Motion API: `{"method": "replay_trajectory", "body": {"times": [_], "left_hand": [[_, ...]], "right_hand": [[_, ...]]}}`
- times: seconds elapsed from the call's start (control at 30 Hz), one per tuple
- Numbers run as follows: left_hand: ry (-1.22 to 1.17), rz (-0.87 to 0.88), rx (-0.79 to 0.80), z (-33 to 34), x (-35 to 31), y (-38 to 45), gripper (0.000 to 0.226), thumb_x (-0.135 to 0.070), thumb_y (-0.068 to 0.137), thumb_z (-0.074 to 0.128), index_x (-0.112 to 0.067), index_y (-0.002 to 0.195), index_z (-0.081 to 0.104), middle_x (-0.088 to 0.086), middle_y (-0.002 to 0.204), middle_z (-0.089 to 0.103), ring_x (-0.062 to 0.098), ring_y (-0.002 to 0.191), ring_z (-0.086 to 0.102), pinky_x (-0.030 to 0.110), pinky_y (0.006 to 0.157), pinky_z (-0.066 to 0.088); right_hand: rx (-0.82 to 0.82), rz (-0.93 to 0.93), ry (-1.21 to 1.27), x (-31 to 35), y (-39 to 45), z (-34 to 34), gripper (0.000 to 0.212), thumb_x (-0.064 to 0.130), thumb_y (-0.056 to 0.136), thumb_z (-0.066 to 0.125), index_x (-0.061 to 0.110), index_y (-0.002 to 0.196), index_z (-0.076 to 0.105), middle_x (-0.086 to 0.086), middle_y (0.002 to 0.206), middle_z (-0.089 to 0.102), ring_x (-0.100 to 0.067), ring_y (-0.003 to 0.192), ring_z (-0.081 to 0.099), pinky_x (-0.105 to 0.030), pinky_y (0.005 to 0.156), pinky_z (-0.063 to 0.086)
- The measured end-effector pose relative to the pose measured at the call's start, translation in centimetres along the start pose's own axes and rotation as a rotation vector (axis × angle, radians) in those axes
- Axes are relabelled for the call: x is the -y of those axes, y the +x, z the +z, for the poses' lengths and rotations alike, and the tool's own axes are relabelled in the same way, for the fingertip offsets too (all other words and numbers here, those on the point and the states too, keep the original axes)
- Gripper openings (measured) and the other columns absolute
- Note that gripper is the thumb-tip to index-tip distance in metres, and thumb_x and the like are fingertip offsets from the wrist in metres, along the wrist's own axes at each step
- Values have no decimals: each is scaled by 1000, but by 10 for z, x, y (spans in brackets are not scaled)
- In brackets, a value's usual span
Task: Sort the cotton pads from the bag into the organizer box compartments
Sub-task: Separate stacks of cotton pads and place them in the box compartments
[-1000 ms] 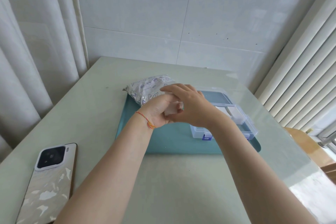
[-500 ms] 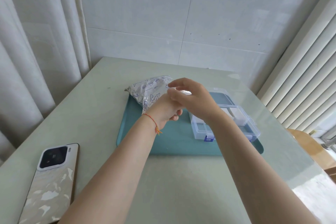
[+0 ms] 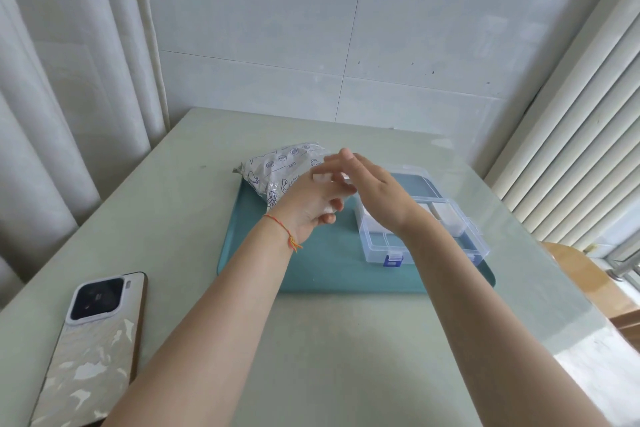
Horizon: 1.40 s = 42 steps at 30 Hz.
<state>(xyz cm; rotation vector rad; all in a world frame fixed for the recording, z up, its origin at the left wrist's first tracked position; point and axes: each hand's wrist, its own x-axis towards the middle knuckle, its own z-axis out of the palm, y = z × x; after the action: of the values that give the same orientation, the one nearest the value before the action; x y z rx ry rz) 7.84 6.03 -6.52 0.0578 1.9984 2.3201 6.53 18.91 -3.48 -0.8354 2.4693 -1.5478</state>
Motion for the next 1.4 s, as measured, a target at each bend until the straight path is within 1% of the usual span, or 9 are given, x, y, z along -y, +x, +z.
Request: {"method": "replay_trajectory", "body": {"times": [0.1,0.33,0.5,0.63,0.77,0.87,1.0,1.13,1.4], "left_hand": [[29,10,19,2,-2,0,20,-28,68,66,-18,82,56,-7,67,49,9,62,46,20,48,30],[33,-34,63,14,8,3,20,-3,82,71,-10,96,59,-2,58,45,11,47,41,19,41,22],[171,41,214,41,1,11,28,-8,78,67,-14,105,67,-3,68,53,12,57,48,21,47,24],[182,20,284,71,-3,24,30,-7,82,69,-15,110,66,2,83,63,15,73,63,20,53,39],[256,-18,77,101,3,53,37,-7,84,71,-16,117,59,6,97,67,18,90,66,26,61,51],[535,74,-114,119,15,79,22,-8,87,62,-17,107,64,4,97,67,15,88,62,25,68,50],[873,167,-81,136,35,97,20,-9,89,56,-19,98,71,-3,101,71,13,96,63,23,88,47],[1022,231,-52,141,50,100,22,-9,90,54,-20,100,71,-3,100,71,15,92,62,20,83,44],[1073,348,-9,147,56,93,25,-9,90,52,-21,105,67,-1,98,68,19,89,59,32,86,49]], "right_hand": [[13,-19,-32,-2,-3,-3,47,50,103,29,31,119,69,2,118,62,-6,118,53,-30,105,40],[-85,41,-33,0,-8,-33,25,16,96,53,27,109,71,13,111,66,6,100,58,-14,82,40],[4,147,-107,-14,-20,-64,24,45,80,78,28,96,74,15,102,70,9,95,61,-6,79,46],[-134,171,0,-41,-24,-98,17,26,86,75,18,101,73,10,102,73,-4,90,67,-19,74,51],[-397,143,176,-69,-25,-139,4,9,89,67,12,86,68,-2,86,70,-14,78,62,-27,74,50],[-491,219,77,-95,-25,-172,5,8,89,65,9,91,70,-3,82,68,-11,67,60,-13,56,45],[-433,336,-85,-132,-22,-190,15,10,89,67,2,99,73,-4,79,65,-9,59,50,-9,45,38],[-329,381,-139,-146,-20,-191,11,12,89,68,9,97,74,3,75,62,-7,60,47,-7,41,33],[-258,378,-189,-152,-18,-188,9,13,86,70,13,94,75,4,77,63,-9,66,51,-18,56,39]]}}
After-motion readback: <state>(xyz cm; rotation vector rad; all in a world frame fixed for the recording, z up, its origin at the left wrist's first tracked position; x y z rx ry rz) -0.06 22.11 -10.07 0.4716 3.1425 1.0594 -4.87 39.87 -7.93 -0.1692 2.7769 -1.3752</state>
